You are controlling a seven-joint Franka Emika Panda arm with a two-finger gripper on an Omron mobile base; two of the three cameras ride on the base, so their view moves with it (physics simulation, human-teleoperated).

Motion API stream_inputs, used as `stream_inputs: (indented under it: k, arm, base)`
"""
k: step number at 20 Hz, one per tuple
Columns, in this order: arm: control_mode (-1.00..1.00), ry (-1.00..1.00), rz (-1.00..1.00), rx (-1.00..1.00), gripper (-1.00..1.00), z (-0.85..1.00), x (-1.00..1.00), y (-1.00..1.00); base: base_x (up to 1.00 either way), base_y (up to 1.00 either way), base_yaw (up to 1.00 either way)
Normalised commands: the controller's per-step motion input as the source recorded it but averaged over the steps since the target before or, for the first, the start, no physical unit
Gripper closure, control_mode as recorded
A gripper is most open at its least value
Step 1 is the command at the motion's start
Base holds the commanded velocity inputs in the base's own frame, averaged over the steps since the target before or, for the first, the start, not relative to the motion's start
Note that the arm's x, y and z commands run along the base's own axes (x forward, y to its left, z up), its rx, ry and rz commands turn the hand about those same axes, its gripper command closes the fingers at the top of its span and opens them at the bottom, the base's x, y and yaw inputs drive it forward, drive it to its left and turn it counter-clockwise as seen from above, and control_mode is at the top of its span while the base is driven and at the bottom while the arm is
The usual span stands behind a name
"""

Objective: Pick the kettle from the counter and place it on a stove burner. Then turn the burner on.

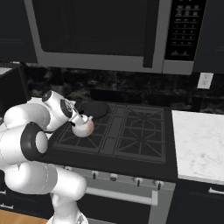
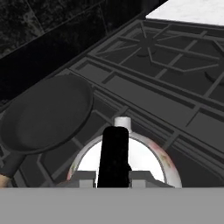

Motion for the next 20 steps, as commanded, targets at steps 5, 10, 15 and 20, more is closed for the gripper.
stream_inputs:
  k: [5, 10, 15, 20]
  arm:
    - [-1.0, 0.0, 0.0, 0.0, -1.0, 0.17, 0.0, 0.0]
    - [-1.0, 0.0, 0.0, 0.0, -1.0, 0.38, 0.0, 0.0]
    - [-1.0, -0.01, 0.0, 0.0, -1.0, 0.36, -0.14, 0.0]
    - [-1.0, -0.16, 0.01, -0.03, -1.0, 0.03, -0.96, 0.0]
  base:
    - [0.0, 0.0, 0.0]
    - [0.0, 0.0, 0.0]
    - [0.0, 0.0, 0.0]
    - [0.0, 0.0, 0.0]
